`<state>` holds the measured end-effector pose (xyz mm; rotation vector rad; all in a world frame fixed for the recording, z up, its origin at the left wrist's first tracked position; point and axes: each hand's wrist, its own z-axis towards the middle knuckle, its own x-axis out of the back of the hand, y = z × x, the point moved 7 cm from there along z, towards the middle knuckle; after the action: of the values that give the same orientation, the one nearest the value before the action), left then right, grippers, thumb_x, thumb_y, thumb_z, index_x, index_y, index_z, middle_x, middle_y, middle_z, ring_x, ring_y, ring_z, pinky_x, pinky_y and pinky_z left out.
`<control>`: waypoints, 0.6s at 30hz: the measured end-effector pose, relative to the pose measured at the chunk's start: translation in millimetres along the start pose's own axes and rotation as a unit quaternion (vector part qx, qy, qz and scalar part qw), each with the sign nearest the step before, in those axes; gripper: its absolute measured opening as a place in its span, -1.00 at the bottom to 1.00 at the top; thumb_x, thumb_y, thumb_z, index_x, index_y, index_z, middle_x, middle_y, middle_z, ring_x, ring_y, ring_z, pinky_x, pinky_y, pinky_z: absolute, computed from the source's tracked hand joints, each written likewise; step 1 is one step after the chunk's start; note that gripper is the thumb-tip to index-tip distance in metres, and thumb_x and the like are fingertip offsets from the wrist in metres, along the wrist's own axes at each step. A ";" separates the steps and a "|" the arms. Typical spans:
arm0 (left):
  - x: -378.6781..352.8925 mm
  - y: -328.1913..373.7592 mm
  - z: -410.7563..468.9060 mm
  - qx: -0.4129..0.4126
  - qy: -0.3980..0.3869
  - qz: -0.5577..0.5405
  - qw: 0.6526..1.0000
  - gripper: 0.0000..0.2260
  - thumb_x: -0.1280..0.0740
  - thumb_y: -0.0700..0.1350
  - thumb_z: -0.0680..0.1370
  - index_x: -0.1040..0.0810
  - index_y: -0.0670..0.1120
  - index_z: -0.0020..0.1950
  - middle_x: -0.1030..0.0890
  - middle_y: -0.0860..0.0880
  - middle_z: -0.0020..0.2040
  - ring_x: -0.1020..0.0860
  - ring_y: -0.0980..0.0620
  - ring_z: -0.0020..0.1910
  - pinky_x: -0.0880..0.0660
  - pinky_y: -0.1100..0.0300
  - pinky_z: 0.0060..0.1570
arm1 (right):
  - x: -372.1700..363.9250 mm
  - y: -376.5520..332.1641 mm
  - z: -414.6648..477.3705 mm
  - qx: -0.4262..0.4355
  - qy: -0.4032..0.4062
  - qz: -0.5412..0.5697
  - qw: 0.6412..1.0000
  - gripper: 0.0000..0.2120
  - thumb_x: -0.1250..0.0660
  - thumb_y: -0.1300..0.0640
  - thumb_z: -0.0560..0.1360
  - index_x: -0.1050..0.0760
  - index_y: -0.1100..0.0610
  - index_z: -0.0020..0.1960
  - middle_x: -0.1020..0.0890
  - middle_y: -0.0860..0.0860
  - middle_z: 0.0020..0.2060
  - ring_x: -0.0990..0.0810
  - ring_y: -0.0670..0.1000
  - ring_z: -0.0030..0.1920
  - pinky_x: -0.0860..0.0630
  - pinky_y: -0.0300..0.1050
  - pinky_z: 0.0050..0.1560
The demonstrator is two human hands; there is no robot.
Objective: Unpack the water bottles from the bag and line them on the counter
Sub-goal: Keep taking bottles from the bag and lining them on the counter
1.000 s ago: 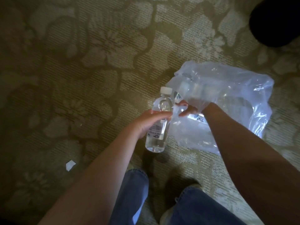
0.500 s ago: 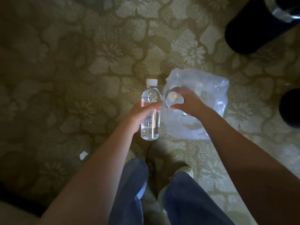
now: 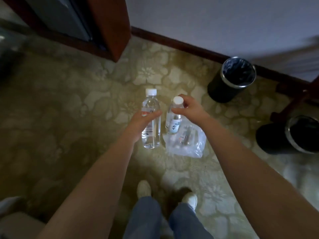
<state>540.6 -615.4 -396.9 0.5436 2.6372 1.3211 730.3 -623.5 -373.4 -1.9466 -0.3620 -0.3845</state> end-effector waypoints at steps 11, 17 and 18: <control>8.5 254.8 -133.4 -0.159 0.096 -0.038 0.982 -0.63 -0.52 -0.07 0.38 -0.48 -0.05 0.10 -0.62 -0.03 0.00 -0.61 -0.02 -0.01 -0.55 0.09 0.00 | 153.1 -242.8 -89.6 0.115 0.096 0.097 0.984 -0.82 -0.46 0.15 0.40 -0.52 0.02 -0.05 -0.57 -0.02 -0.14 -0.52 -0.03 -0.10 -0.45 -0.13 -0.03; 33.9 322.5 -183.8 -0.232 0.109 -0.035 0.966 -0.72 -0.53 0.01 0.36 -0.48 0.02 -0.08 -0.62 0.05 -0.13 -0.63 0.08 -0.19 -0.55 0.23 -0.27 | 170.5 -338.9 -121.1 0.197 0.112 0.105 0.968 -0.85 -0.40 0.11 0.45 -0.51 0.02 0.01 -0.57 0.00 -0.06 -0.52 -0.03 -0.08 -0.46 -0.23 -0.15; 41.3 328.6 -187.6 -0.238 0.110 -0.036 0.964 -0.73 -0.52 0.02 0.36 -0.49 0.04 -0.08 -0.63 0.06 -0.13 -0.64 0.12 -0.22 -0.53 0.27 -0.34 | 167.5 -350.0 -120.4 0.207 0.114 0.105 0.966 -0.85 -0.39 0.10 0.45 -0.51 0.01 0.01 -0.58 0.00 -0.06 -0.53 -0.03 -0.07 -0.48 -0.20 -0.12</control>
<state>532.8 -559.3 -20.5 0.2396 2.3290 2.0027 722.1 -586.6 31.1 -1.4956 -0.0747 -0.3579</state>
